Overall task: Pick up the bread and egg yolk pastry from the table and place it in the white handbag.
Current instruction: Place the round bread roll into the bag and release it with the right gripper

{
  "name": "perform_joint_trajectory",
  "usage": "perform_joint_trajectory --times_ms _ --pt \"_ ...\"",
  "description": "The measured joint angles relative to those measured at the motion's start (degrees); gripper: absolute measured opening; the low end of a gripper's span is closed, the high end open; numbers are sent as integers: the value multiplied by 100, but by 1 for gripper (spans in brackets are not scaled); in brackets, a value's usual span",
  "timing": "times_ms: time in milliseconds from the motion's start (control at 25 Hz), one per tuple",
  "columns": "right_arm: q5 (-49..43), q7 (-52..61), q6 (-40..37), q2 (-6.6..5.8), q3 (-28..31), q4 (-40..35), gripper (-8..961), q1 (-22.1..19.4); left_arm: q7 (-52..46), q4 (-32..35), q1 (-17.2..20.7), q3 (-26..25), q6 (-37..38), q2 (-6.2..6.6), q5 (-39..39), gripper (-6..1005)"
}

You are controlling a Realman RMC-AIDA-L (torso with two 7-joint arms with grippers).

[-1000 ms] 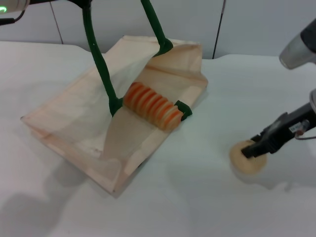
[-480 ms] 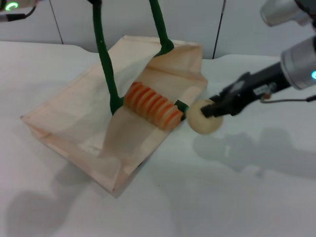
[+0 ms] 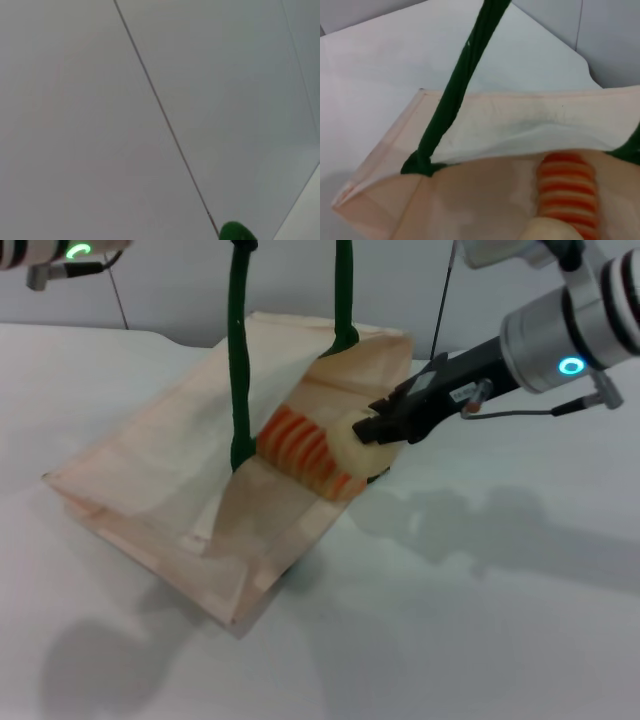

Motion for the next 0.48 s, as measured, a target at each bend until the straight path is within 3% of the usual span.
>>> perform_joint_trajectory --times_ms 480 --pt "573 -438 799 8 -414 571 254 237 -29 -33 7 78 24 0 0 206"
